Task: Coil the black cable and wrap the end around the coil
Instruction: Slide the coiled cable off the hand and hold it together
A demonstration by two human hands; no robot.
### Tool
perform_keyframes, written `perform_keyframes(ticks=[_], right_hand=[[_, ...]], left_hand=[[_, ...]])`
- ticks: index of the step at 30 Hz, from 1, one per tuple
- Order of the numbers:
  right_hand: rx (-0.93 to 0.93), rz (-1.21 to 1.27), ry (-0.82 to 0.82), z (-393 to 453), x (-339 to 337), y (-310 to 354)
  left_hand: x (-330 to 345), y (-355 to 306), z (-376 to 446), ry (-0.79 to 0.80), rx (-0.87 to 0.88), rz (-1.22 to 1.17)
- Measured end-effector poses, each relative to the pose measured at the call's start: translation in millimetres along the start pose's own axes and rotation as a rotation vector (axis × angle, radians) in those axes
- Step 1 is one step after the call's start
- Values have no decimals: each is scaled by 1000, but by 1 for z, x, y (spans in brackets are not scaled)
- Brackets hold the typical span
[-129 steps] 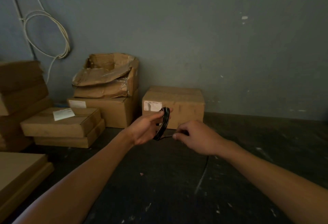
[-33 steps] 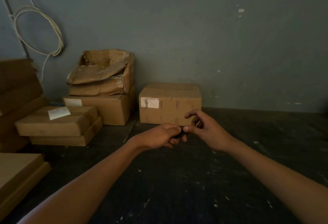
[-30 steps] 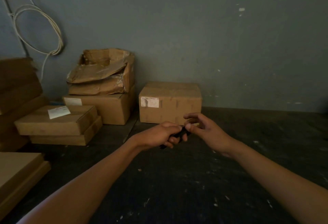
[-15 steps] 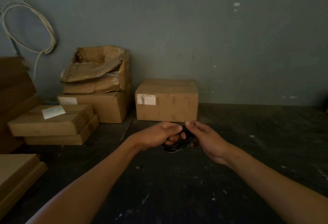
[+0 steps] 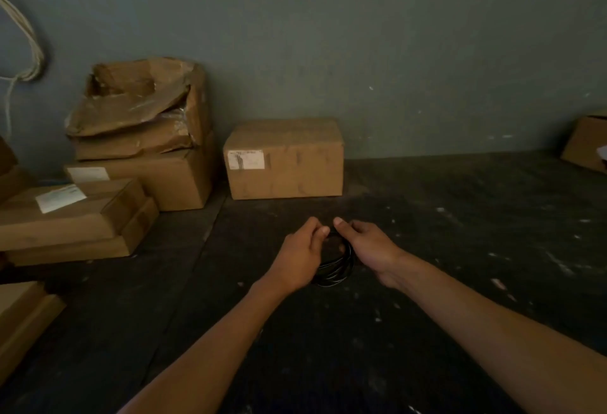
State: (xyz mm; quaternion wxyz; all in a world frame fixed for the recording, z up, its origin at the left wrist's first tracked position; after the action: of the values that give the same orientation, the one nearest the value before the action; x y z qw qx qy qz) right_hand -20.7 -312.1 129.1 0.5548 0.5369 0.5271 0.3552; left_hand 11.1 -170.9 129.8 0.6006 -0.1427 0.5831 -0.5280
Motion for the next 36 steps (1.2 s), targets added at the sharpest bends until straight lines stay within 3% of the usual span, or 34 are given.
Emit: perform_keyframes(ticks=[7,10,16,19,22,24,30,36], right_hand=[[146,-73,0,-31,-25,-64],[193,-240,-18,-44,-45,-99],[334,-813,301,-78,-68,-177],[357,-873,357,-92,-63,-198],[373,-876,311,-95,-59,-213],[360,-868,286,-95,-57,-217],[292,-891,438,-87,-51,-217],[60,-911,545,-89,-42,-210]], left_hand=[[56,42,-26,113,-260,-197],[72,59,-37,131,-389,-248],[93,77,-55,190,-511,-312],[98,81,-59,221,-546,-297],[100,83,-62,244,-581,-300],[101,86,-63,247,-603,-288],[99,91,-66,266,-645,-263],[95,96,-71,252,-692,-294]])
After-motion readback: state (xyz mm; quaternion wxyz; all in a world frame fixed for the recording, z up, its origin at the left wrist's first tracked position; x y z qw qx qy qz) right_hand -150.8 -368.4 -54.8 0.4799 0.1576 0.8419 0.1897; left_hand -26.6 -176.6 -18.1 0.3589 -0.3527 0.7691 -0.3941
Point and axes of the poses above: each hand's wrist, its own z-axis towards the middle knuckle, its own x-axis out of the palm, y = z × x, the point moved 3 cm from there along z, towards the middle knuckle, and after that the axes turned 4 degrees about -y, right-handed, at the moved point
